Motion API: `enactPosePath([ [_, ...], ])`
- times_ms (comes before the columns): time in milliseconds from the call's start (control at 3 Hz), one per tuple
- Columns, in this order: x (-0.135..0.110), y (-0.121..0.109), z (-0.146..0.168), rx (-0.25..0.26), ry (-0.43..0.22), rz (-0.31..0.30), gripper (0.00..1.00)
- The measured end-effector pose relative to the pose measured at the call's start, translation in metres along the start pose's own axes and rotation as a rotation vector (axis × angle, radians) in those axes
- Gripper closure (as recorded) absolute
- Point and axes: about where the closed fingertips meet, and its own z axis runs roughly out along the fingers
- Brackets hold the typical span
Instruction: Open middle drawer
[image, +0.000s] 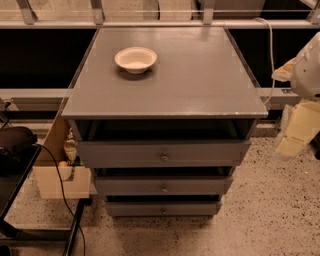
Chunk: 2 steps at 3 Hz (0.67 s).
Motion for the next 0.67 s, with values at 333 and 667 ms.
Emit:
enactPosePath([
  [333,0.005,0.008,0.02,-0.014,-0.014,0.026,0.0],
  [667,0.009,0.021,0.046,-0.028,-0.036,0.046,0.0],
])
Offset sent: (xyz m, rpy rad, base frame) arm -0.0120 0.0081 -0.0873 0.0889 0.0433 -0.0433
